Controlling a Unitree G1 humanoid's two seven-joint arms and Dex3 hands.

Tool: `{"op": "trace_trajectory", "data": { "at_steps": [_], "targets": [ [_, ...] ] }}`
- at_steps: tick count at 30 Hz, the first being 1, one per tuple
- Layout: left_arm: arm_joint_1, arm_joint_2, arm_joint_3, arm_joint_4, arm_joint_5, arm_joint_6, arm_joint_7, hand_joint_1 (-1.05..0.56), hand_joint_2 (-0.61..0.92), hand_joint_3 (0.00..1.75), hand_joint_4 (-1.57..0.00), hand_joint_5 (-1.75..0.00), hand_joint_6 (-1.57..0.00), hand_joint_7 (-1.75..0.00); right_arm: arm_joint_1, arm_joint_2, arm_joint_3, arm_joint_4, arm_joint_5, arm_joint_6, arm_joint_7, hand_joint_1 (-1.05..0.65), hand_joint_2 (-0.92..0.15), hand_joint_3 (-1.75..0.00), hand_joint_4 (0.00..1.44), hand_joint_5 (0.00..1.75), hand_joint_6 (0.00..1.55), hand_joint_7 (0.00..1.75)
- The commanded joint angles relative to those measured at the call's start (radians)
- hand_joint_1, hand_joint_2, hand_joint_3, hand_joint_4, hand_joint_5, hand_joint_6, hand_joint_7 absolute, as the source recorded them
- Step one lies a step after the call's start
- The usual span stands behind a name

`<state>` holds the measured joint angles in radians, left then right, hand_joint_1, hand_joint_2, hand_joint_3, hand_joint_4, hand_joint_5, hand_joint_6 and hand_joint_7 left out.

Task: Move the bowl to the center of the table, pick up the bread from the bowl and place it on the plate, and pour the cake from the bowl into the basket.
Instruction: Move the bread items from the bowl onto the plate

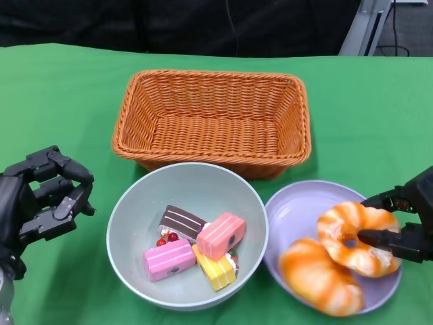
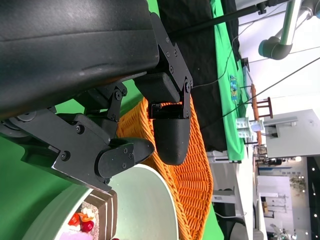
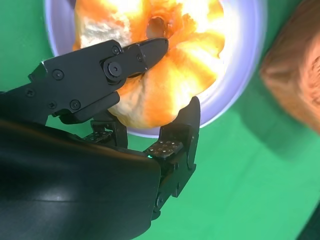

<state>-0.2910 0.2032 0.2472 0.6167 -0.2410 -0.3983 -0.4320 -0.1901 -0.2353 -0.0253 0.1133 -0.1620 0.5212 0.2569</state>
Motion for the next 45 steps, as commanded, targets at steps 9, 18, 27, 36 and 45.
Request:
{"op": "trace_trajectory", "data": {
  "at_steps": [9, 18, 27, 36, 45],
  "targets": [
    [0.007, 0.021, 0.000, -0.003, 0.018, -0.012, 0.020, -0.06, 0.69, 0.81, -0.79, -1.47, -0.82, -1.15, 0.039, -0.008, 0.070, 0.023, -0.058, -0.204, -0.126, -0.22, -0.92, -0.20, 0.68, 0.75, 0.78, 0.35],
    [0.005, 0.018, -0.002, 0.006, 0.018, -0.018, 0.016, -0.06, 0.68, 0.83, -0.77, -1.50, -0.79, -1.19, 0.107, -0.033, 0.109, -0.048, -0.111, -0.414, -0.179, -0.25, -0.92, -0.07, 0.70, 0.26, 0.72, 0.01],
    [0.004, 0.016, -0.004, 0.006, 0.013, -0.014, 0.010, -0.04, 0.68, 0.84, -0.77, -1.51, -0.81, -1.18, 0.157, -0.082, 0.137, -0.097, -0.223, -0.594, -0.231, -0.41, -0.92, -0.03, 0.52, 0.07, 0.49, 0.00],
    [0.003, 0.020, -0.003, 0.010, 0.009, -0.015, 0.002, -0.05, 0.68, 0.84, -0.77, -1.51, -0.80, -1.19, 0.186, -0.108, 0.155, -0.138, -0.333, -0.625, -0.252, -0.54, -0.92, -0.04, 0.24, 0.00, 0.28, 0.00],
    [0.003, 0.025, -0.002, 0.013, 0.017, -0.017, 0.006, -0.06, 0.68, 0.83, -0.76, -1.52, -0.80, -1.19, 0.196, -0.110, 0.165, -0.167, -0.380, -0.578, -0.211, -0.59, -0.92, -0.06, 0.14, 0.00, 0.24, 0.00]
  ]
}}
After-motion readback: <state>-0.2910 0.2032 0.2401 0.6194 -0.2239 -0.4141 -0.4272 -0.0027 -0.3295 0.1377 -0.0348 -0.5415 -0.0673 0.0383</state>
